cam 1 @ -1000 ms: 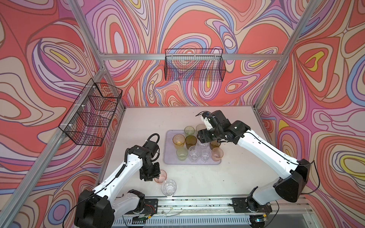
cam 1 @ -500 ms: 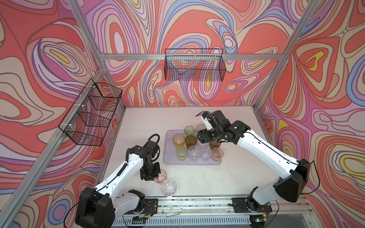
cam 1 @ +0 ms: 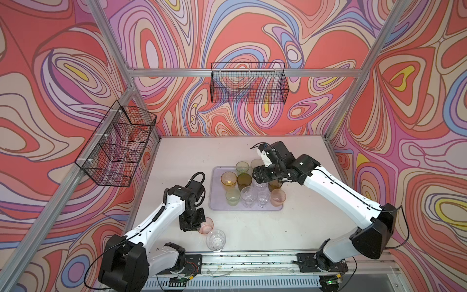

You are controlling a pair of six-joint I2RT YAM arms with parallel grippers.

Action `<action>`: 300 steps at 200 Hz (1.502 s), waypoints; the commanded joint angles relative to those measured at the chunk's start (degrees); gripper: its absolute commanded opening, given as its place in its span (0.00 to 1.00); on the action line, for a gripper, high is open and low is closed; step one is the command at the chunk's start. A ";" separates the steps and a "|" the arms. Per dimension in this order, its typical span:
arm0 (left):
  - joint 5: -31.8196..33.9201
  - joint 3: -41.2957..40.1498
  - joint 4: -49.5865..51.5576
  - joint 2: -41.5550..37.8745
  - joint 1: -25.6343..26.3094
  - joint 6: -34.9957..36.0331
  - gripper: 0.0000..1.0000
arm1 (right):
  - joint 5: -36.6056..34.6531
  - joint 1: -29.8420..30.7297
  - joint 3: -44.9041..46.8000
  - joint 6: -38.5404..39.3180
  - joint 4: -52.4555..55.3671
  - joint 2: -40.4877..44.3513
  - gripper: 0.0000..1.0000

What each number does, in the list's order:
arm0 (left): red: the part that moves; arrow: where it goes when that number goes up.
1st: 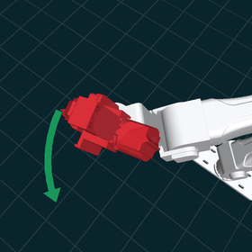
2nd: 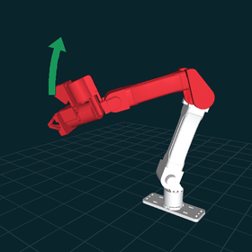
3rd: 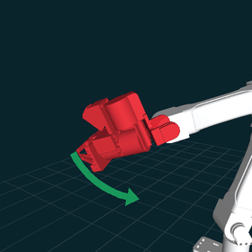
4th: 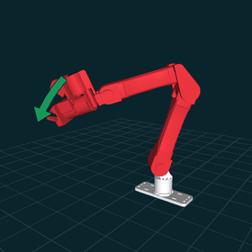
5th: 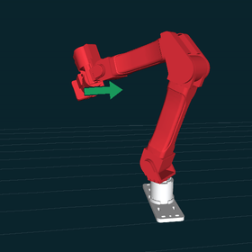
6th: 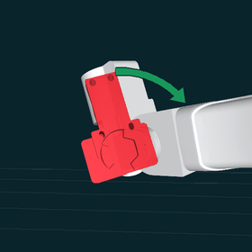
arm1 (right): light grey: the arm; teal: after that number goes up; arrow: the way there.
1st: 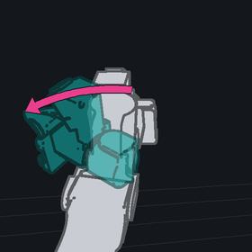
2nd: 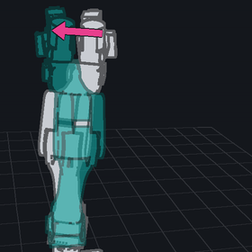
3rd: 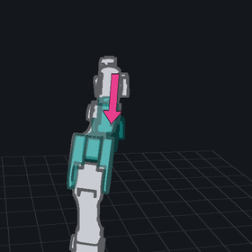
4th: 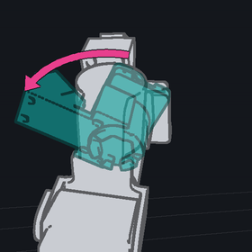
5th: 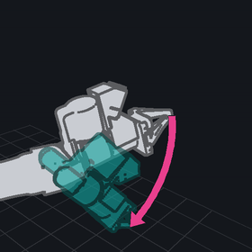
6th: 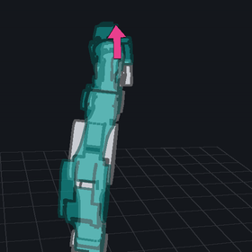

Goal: Place the glasses into the tray
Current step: Pick up the glass from the bottom-center of the table, then place the glass on the tray.

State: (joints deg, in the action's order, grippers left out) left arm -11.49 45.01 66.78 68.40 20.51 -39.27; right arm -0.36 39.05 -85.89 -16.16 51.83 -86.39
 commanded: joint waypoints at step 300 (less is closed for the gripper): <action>10.22 39.71 14.64 21.51 -2.07 18.82 0.01 | -1.20 -0.29 0.63 0.95 2.16 1.19 0.81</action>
State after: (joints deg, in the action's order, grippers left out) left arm -2.57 81.06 77.41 87.88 18.98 -23.07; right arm -1.10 39.05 -85.89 -15.94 53.32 -86.37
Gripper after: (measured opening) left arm 0.070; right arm 0.807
